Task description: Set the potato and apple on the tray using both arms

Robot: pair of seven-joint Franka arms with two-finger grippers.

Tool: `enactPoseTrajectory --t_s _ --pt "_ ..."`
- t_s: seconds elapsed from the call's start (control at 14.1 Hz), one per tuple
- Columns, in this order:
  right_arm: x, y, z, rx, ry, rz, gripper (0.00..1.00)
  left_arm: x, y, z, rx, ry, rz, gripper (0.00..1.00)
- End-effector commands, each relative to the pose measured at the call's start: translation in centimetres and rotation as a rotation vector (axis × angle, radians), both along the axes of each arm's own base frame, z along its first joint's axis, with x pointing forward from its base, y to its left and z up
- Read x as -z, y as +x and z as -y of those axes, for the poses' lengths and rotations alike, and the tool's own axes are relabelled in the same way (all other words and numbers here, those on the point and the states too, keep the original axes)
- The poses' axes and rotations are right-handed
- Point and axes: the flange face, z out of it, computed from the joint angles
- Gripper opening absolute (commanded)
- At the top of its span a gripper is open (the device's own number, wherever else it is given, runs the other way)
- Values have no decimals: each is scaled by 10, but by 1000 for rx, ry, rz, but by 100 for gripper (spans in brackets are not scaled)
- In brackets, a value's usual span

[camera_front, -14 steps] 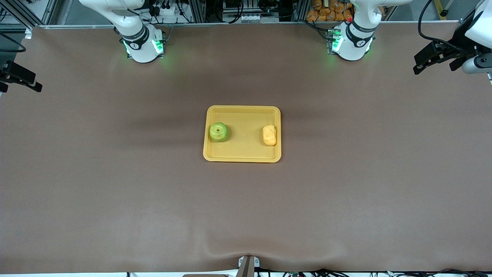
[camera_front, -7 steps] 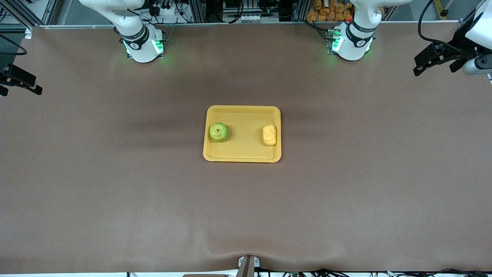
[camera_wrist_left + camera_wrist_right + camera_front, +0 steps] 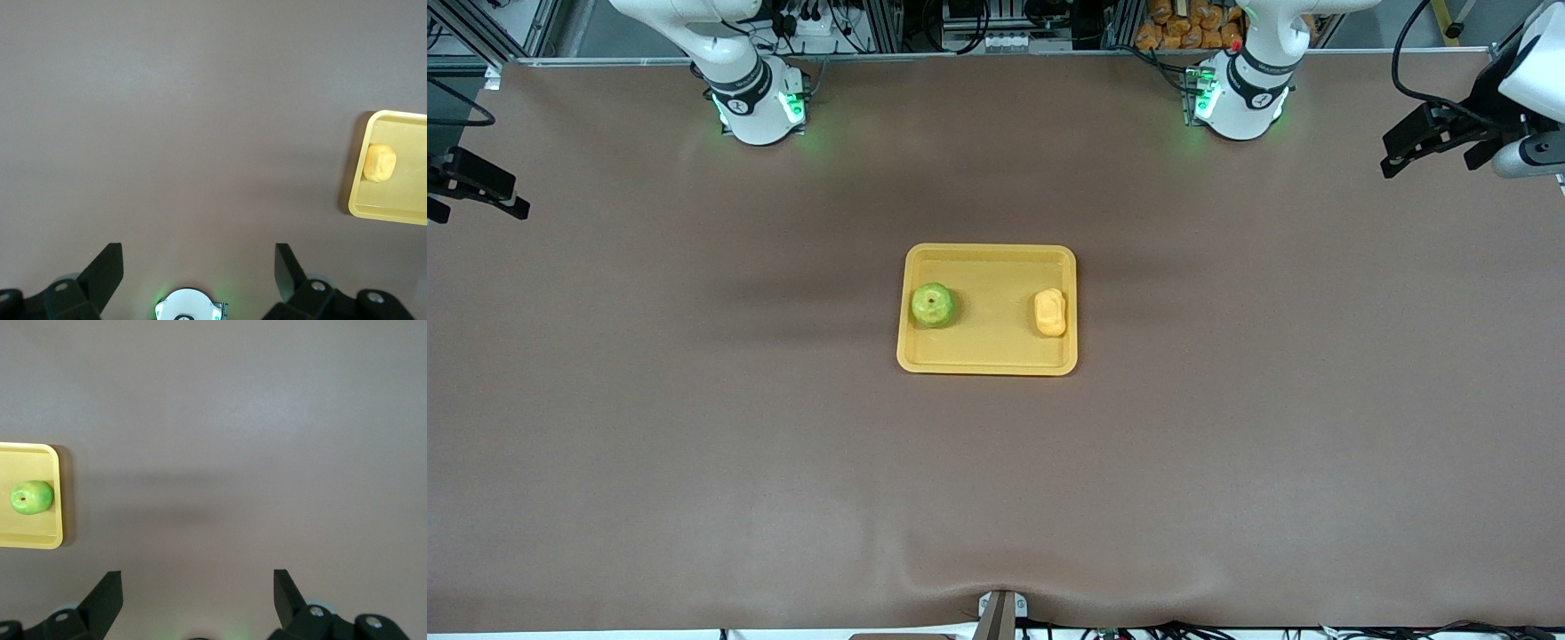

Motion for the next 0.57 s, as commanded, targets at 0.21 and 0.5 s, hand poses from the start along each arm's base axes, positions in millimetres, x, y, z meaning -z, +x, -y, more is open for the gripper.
enactPoseTrajectory --t_s 0.21,0.5 --pt "-7 -5 -3 -24 -57 7 100 -5 3 -6 5 -18 11 100" --pt "-6 -4 -7 -27 -56 5 100 -5 5 -6 2 -19 12 100"
